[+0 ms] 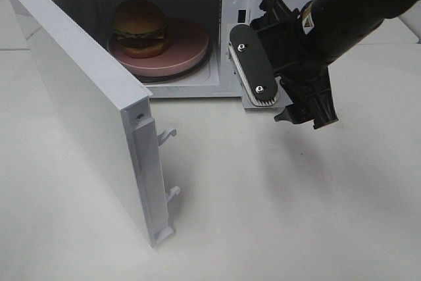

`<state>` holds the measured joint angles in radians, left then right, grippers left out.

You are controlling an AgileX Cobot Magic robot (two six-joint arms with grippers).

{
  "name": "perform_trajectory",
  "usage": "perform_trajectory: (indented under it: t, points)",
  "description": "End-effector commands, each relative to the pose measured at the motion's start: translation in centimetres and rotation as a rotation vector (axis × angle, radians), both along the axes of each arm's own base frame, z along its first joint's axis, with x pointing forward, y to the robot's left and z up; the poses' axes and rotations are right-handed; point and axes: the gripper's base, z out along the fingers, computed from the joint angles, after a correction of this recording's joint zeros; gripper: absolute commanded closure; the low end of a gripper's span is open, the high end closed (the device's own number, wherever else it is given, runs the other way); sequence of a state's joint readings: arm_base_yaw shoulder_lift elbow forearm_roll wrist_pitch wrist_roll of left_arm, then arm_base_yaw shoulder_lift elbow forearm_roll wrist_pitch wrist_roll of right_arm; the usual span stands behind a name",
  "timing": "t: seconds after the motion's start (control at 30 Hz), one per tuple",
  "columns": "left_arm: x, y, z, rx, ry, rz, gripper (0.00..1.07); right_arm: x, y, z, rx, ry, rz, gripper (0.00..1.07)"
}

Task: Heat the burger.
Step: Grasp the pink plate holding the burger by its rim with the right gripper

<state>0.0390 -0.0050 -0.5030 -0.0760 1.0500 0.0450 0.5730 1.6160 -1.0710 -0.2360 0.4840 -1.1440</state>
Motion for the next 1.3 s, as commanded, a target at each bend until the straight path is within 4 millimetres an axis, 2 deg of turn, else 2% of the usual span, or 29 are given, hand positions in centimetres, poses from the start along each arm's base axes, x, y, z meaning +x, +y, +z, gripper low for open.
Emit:
perform_trajectory:
  t: [0.03, 0.27, 0.67, 1.3]
  points:
    - [-0.2, 0.0, 0.0, -0.001, -0.029, 0.006, 0.07, 1.1, 0.7, 0.3, -0.007, -0.040, 0.013, 0.17]
    - [-0.2, 0.0, 0.0, -0.001, -0.029, 0.006, 0.07, 1.8, 2.8, 0.3, -0.005, -0.104, 0.067, 0.18]
    - [-0.2, 0.0, 0.0, -0.001, -0.029, 0.006, 0.07, 4.4, 7.0, -1.0, 0.011, -0.160, 0.148, 0.20]
    - [-0.2, 0.0, 0.0, -0.001, -0.029, 0.006, 0.07, 8.2, 10.9, -4.2, 0.052, -0.150, 0.115, 0.24]
